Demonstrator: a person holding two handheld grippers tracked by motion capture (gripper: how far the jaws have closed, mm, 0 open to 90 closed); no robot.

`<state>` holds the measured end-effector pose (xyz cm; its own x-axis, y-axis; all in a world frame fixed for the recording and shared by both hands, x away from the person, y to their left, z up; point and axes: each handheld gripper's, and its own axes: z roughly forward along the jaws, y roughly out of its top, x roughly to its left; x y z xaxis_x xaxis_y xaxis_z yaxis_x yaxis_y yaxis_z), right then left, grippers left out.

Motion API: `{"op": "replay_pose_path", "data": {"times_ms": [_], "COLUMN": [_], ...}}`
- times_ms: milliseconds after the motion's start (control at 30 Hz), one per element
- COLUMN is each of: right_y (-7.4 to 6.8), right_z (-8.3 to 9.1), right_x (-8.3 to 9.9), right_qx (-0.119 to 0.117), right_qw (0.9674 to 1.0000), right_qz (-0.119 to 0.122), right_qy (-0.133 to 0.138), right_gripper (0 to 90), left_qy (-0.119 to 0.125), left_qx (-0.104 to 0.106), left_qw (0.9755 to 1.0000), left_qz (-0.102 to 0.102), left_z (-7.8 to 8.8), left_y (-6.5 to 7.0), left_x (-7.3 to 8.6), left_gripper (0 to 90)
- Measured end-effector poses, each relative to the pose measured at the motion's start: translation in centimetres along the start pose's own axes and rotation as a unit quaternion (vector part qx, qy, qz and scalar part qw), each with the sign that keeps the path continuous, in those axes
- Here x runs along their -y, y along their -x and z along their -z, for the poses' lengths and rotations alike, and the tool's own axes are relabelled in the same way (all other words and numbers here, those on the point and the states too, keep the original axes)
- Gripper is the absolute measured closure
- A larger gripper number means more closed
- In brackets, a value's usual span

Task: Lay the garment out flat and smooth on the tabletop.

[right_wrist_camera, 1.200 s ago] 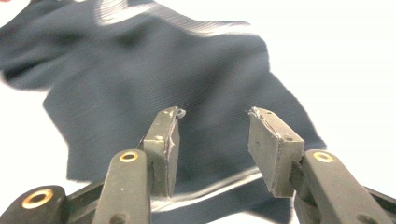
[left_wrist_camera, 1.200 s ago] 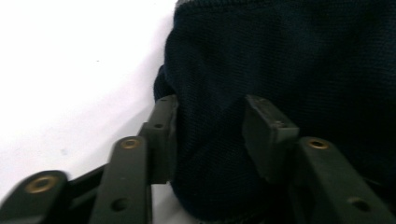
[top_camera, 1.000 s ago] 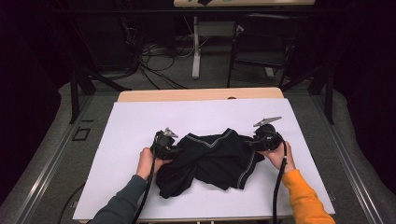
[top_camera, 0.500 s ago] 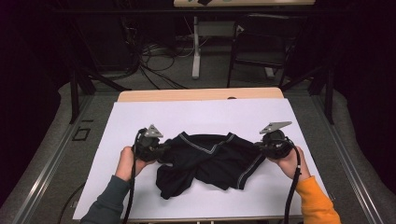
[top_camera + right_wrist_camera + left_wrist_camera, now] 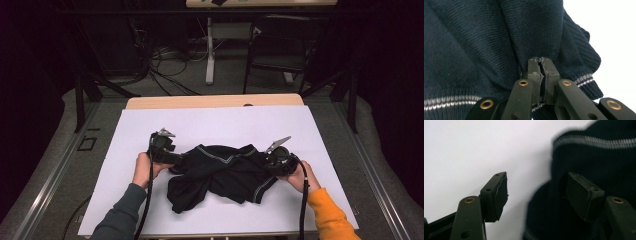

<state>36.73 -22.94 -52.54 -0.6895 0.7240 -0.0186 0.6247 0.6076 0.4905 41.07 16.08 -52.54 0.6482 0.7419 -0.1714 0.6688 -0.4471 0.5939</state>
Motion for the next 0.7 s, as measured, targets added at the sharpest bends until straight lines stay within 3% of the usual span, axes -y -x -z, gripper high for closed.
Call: {"op": "replay_pose_path", "data": {"times_ms": [33,67,133,167,200,233,267,300,333,367,400,433,467,500,533,567,667,700], "right_y": [0.0,0.1,0.7,1.3,1.3,2.4,2.9,3.2,3.3,3.3,3.3,3.3,3.3,3.2,3.2,3.1,2.6,1.9], "right_z": [0.0,0.4,1.3,1.9,1.9,3.3,3.8,4.1,4.1,4.1,3.7,2.2,2.2,0.5,0.5,-1.0,-2.0,-2.2], "right_x": [0.0,0.0,0.0,0.0,0.0,-0.1,-0.2,-0.4,-0.7,-0.7,-1.0,-1.4,-1.4,-1.9,-1.9,-2.2,-2.2,-2.0], "right_qx": [0.000,-0.011,-0.040,-0.064,-0.064,-0.084,-0.087,-0.076,-0.056,-0.056,-0.038,-0.031,-0.031,-0.026,-0.026,-0.036,-0.038,-0.027], "right_qw": [1.0000,0.9999,0.9992,0.9977,0.9977,0.9926,0.9886,0.9856,0.9852,0.9852,0.9857,0.9873,0.9873,0.9913,0.9913,0.9943,0.9956,0.9970], "right_qz": [0.000,0.008,0.004,-0.006,-0.006,-0.039,-0.053,-0.064,-0.068,-0.068,-0.066,-0.064,-0.064,-0.063,-0.063,-0.058,-0.054,-0.032], "right_qy": [0.000,-0.002,0.002,0.022,0.022,0.079,0.110,0.137,0.147,0.147,0.150,0.142,0.142,0.113,0.113,0.082,0.067,0.065], "right_gripper": [85.6,80.8,73.4,71.5,71.5,71.0,70.0,70.1,69.1,69.1,66.8,64.2,64.2,56.9,56.9,52.8,59.5,75.7], "left_qy": [-0.025,-0.053,-0.053,-0.051,-0.051,-0.051,-0.051,-0.051,-0.049,-0.049,-0.048,-0.049,-0.049,-0.046,-0.046,-0.044,-0.034,-0.028], "left_qx": [0.013,0.017,0.008,0.009,0.009,0.013,0.023,0.023,0.026,0.026,0.025,0.026,0.025,0.024,0.024,0.022,0.020,0.020], "left_qw": [0.9994,0.9967,0.9952,0.9951,0.9951,0.9952,0.9955,0.9955,0.9957,0.9957,0.9956,0.9955,0.9954,0.9955,0.9955,0.9955,0.9957,0.9958], "left_qz": [-0.018,-0.059,-0.082,-0.084,-0.084,-0.082,-0.077,-0.077,-0.074,-0.074,-0.076,-0.077,-0.079,-0.079,-0.079,-0.081,-0.084,-0.084], "left_z": [-0.7,-1.4,-1.4,-1.4,-1.4,-1.4,-1.8,-1.8,-2.0,-2.0,-1.9,-1.9,-1.9,-1.8,-1.8,-1.7,-1.1,-0.8], "left_y": [0.4,1.5,2.4,2.4,2.4,2.4,2.1,2.1,2.0,2.0,2.1,2.1,2.1,2.1,2.1,2.1,1.9,1.8], "left_x": [0.1,0.4,0.3,0.3,0.3,0.4,0.7,0.7,0.8,0.8,0.8,0.8,0.8,0.8,0.8,0.8,0.8,0.8], "left_gripper": [36.1,43.9,54.3,59.7,64.3,70.3,73.8,76.8,78.9,79.9,79.9,81.0,81.0,81.2,81.4,81.7,83.1,84.4]}}
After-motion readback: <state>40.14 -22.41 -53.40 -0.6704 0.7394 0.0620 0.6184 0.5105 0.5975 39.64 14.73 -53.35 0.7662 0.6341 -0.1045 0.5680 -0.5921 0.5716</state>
